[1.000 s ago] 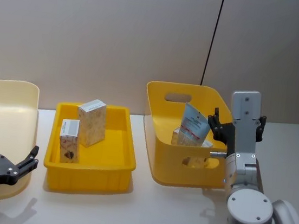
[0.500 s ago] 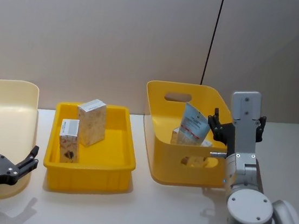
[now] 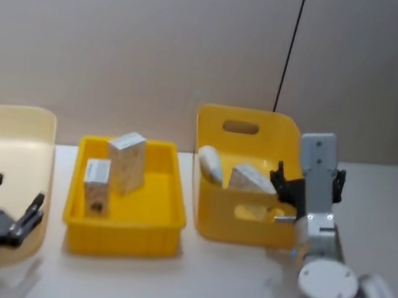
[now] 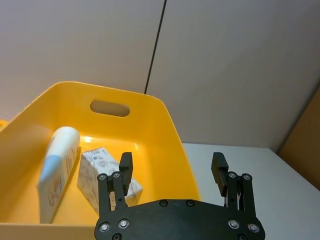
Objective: Bimanual collaborative sorting of washing and personal care products
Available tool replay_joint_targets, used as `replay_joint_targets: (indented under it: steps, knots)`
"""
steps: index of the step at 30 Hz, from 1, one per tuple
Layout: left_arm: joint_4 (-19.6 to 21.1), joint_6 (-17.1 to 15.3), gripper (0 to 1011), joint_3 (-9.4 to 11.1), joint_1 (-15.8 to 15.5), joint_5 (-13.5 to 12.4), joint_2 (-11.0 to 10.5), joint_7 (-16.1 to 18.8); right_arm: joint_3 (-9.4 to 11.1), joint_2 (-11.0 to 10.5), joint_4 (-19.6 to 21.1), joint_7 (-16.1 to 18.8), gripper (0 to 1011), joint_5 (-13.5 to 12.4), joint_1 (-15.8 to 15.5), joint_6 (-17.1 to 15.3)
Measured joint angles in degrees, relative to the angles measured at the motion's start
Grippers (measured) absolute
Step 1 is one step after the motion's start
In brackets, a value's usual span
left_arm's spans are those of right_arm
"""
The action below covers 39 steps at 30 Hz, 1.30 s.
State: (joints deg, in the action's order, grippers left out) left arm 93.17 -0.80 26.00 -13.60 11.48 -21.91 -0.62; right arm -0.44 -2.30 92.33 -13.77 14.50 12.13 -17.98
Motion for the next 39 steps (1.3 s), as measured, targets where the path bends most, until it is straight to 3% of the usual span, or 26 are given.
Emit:
replay_joint_targets:
  steps: [8,15,25,33,39]
  knots:
    - [0.00,0.00,541,0.03,0.01,0.00,0.03,0.00,0.05,-0.03,0.32,-0.08,1000,0.03,0.11,0.66]
    - [0.01,0.00,272,0.03,0.01,0.00,0.01,0.00,0.07,-0.06,0.48,-0.21,1000,0.06,0.18,1.03]
    - [0.01,0.00,0,0.03,0.01,0.00,0.02,0.00,0.11,-0.06,0.58,-0.30,1000,0.11,0.23,1.26]
    - [0.01,0.00,3,0.03,0.01,0.00,0.02,0.00,0.11,-0.07,0.62,-0.34,1000,0.12,0.27,1.37]
    - [0.01,0.00,149,0.03,0.01,0.00,0.02,0.00,0.11,-0.07,0.66,-0.37,1000,0.12,0.28,1.41]
